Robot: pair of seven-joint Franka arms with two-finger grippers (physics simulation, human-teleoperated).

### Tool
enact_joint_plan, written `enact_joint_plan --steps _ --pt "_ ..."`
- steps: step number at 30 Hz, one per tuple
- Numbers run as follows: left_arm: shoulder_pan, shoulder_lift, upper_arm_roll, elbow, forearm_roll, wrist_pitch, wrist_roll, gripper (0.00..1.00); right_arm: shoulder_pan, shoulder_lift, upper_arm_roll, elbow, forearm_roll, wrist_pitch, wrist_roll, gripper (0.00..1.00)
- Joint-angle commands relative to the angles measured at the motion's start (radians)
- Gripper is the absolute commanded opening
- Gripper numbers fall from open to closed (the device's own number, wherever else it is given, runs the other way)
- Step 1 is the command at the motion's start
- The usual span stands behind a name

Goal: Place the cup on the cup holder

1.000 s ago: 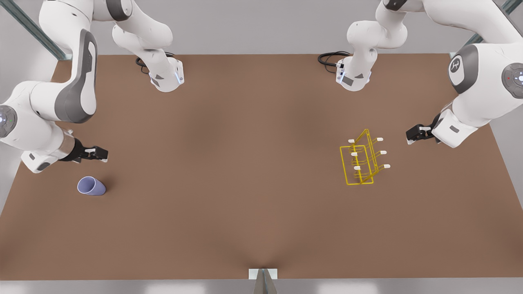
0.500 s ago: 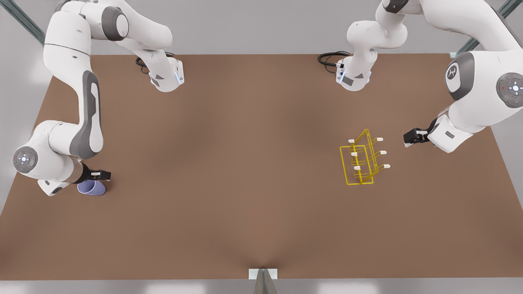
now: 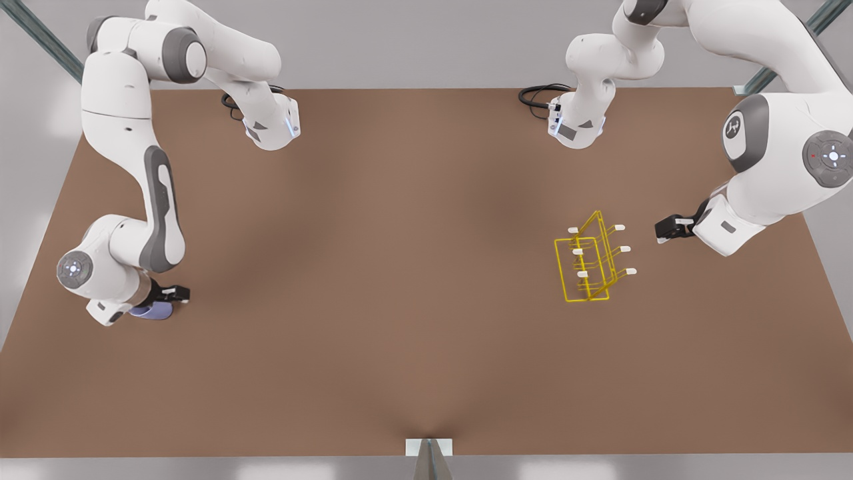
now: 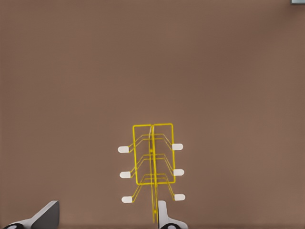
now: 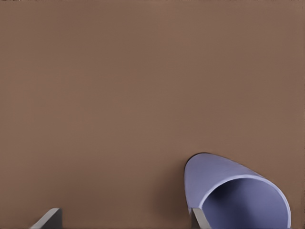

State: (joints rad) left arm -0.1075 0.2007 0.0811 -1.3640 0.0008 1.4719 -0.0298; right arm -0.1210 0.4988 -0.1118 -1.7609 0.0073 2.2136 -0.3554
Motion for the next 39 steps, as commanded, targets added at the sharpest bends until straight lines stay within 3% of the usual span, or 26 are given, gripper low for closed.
enact_joint_plan --steps 1,15,16,18,20,24,26,27,31,33,39 --pt "0.0 0.0 0.0 0.0 0.001 -0.001 0.004 1.0 -0.009 -0.003 -0.002 -0.009 0.002 0.112 -0.214 1.0" --pt "-0.003 0.011 -0.001 0.0 0.002 0.002 0.004 1.0 -0.052 0.012 -0.005 -0.132 0.002 0.259 -0.234 1.0" --pt "-0.003 0.011 -0.001 0.0 0.002 0.002 0.004 1.0 -0.052 0.015 -0.005 -0.131 0.002 0.259 -0.237 0.97" --pt "-0.003 0.011 -0.001 0.0 0.002 0.002 0.004 1.0 -0.052 0.018 -0.005 -0.131 0.002 0.262 -0.255 0.73" --pt "-0.003 0.017 -0.001 0.0 0.002 0.002 0.004 1.0 -0.059 0.023 -0.005 -0.131 0.002 0.261 -0.255 0.59" --pt "-0.003 0.019 -0.001 0.0 0.002 0.004 0.004 1.0 -0.074 0.032 -0.005 -0.131 0.003 0.261 -0.316 0.51" --pt "-0.001 0.019 -0.001 0.0 0.002 0.002 0.004 1.0 -0.075 0.03 -0.005 -0.131 0.002 0.258 -0.343 0.36" --pt "-0.003 0.019 -0.001 0.0 0.002 0.004 0.005 1.0 -0.075 0.027 -0.005 -0.131 0.002 0.258 -0.355 0.24" --pt "-0.003 0.023 -0.001 0.0 0.002 0.004 0.005 1.0 -0.069 0.012 -0.005 -0.131 0.002 0.241 -0.392 0.21" --pt "-0.003 0.023 -0.001 0.0 0.002 0.002 0.004 1.0 -0.051 -0.046 0.003 -0.127 0.008 0.144 -0.387 0.21" --pt "-0.005 0.017 -0.003 0.002 0.002 -0.001 0.002 1.0 0.059 -0.112 0.027 -0.127 0.145 0.064 -0.337 0.21"
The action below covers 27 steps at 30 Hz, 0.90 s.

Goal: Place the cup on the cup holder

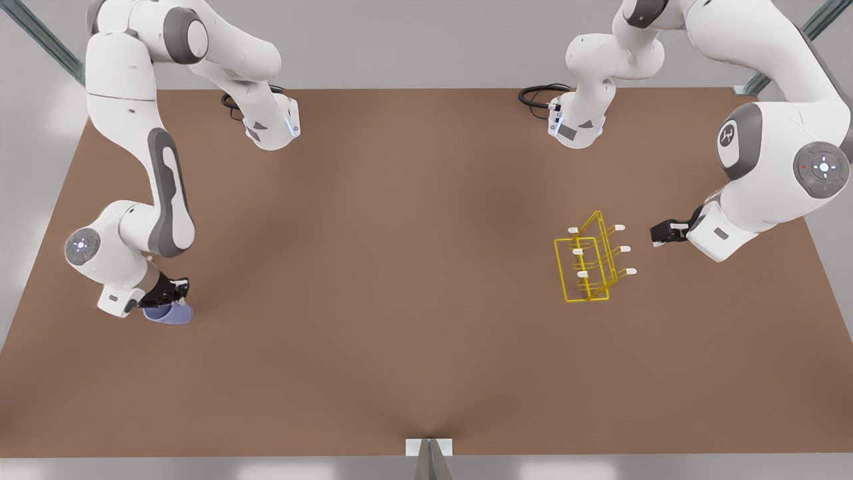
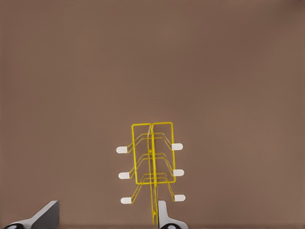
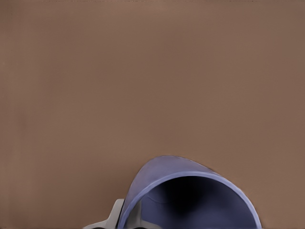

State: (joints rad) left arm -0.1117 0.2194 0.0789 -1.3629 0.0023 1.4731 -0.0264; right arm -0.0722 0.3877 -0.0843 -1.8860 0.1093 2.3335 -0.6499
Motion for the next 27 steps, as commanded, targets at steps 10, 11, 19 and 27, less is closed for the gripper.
enact_joint_plan --steps 10,11,19,27 --pt "-0.002 -0.002 -0.004 0.001 0.001 -0.002 -0.004 1.0 0.143 0.028 0.14 0.051 0.156 -0.132 0.297 0.21" --pt "-0.002 -0.002 -0.004 0.001 0.001 -0.002 -0.004 1.0 0.157 0.045 0.156 0.062 0.174 -0.128 0.317 0.21" --pt "-0.002 -0.005 -0.004 -0.001 0.002 -0.004 -0.004 1.0 0.308 0.195 0.273 0.271 0.211 -0.071 0.759 0.21" --pt "-0.002 -0.003 -0.004 -0.001 0.002 -0.004 -0.004 1.0 0.351 0.398 0.548 0.455 0.339 0.176 0.938 0.21"
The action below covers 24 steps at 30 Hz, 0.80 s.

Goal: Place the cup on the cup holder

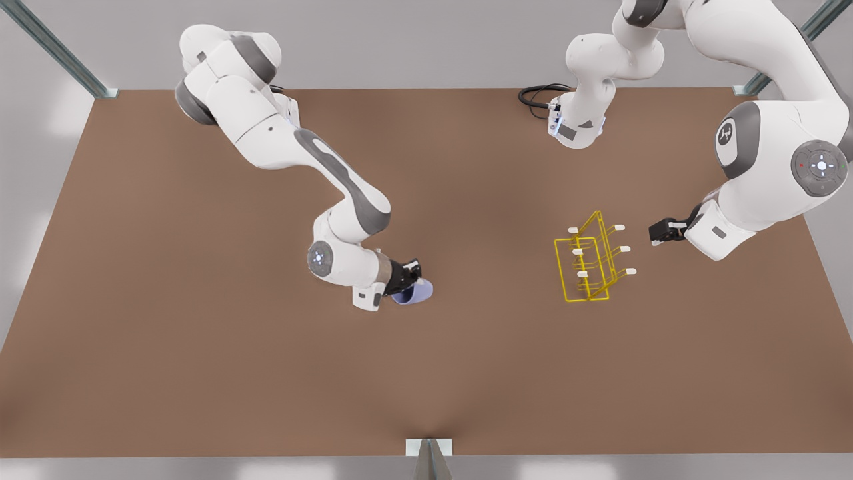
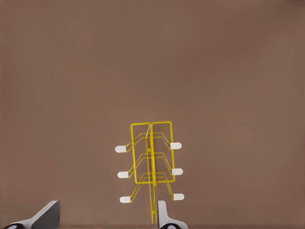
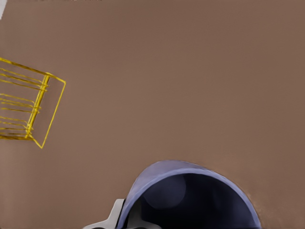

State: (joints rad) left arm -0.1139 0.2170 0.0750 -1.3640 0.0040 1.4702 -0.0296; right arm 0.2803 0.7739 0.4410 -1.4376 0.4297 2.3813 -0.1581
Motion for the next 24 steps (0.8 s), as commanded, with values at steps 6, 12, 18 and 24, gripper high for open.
enact_joint_plan --steps 6,12,18,24 --pt "0.0 -0.001 0.0 0.0 0.001 -0.001 -0.001 1.0 0.003 0.13 0.153 0.051 0.133 0.286 0.453 0.21" --pt "0.0 0.001 0.0 0.0 0.001 0.001 -0.001 1.0 0.099 0.203 0.108 0.137 0.586 0.274 0.112 0.21" --pt "0.0 0.005 0.0 0.0 0.001 0.002 -0.001 1.0 0.151 0.274 0.088 0.157 0.823 0.268 -0.236 0.21" --pt "0.0 0.007 -0.001 0.0 0.001 0.004 -0.001 1.0 0.115 0.228 -0.024 0.106 1.04 0.029 -0.44 0.21"
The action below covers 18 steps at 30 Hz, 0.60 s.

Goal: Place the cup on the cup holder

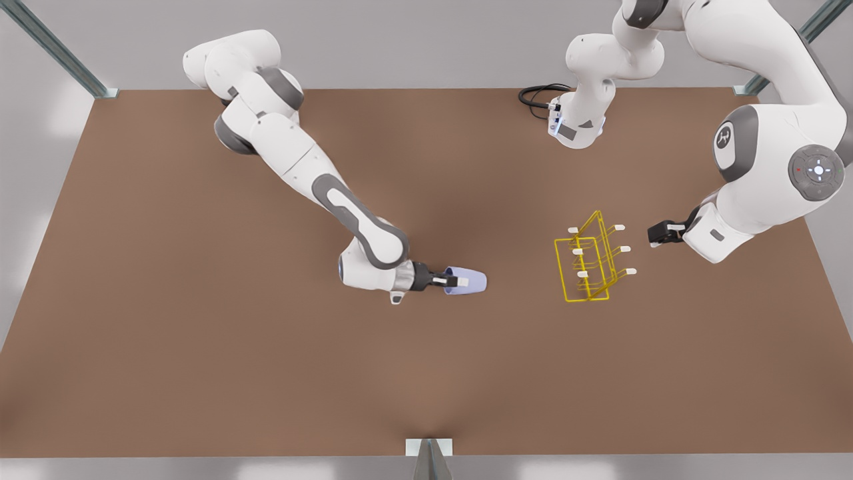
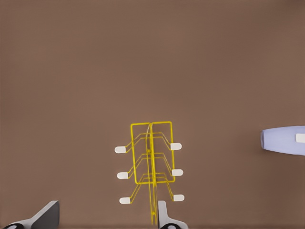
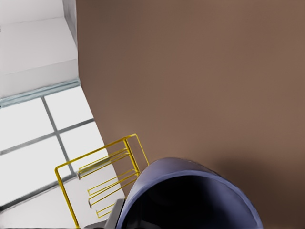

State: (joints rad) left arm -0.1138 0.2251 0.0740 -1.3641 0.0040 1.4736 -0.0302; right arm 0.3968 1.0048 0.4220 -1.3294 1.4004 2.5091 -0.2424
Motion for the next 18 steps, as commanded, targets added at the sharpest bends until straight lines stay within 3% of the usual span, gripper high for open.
enact_joint_plan --steps 1,4,7,8,9,10,13,18 --pt "0.0 -0.001 0.0 0.0 0.001 0.001 0.0 1.0 0.0 0.0 -0.005 -0.004 0.074 -0.098 -0.368 0.21" --pt "-0.001 0.0 0.0 0.0 0.001 0.001 0.0 1.0 0.007 0.021 -0.006 -0.004 0.075 -0.098 -0.382 0.21" --pt "0.0 0.0 0.0 0.0 0.001 0.004 0.0 1.0 0.004 0.043 -0.011 -0.004 0.072 -0.098 -0.382 0.37" --pt "-0.001 0.0 0.0 0.0 0.001 0.004 0.0 1.0 -0.001 0.043 -0.02 -0.004 0.072 -0.102 -0.38 0.49" --pt "-0.001 0.002 0.0 0.0 0.001 0.004 0.001 1.0 -0.001 0.043 -0.032 -0.005 0.072 -0.131 -0.382 0.74" --pt "-0.001 0.002 0.0 0.0 -0.001 0.004 0.0 1.0 -0.006 0.041 -0.034 -0.011 0.071 -0.133 -0.382 0.84" --pt "-0.001 0.002 0.0 0.0 0.001 0.004 0.0 1.0 -0.03 0.011 -0.065 -0.053 0.063 -0.197 -0.412 0.84" --pt "-0.012 0.0 -0.002 0.0 0.001 -0.001 -0.004 1.0 -0.07 -0.162 -0.121 -0.252 0.058 -0.22 -0.476 0.87"
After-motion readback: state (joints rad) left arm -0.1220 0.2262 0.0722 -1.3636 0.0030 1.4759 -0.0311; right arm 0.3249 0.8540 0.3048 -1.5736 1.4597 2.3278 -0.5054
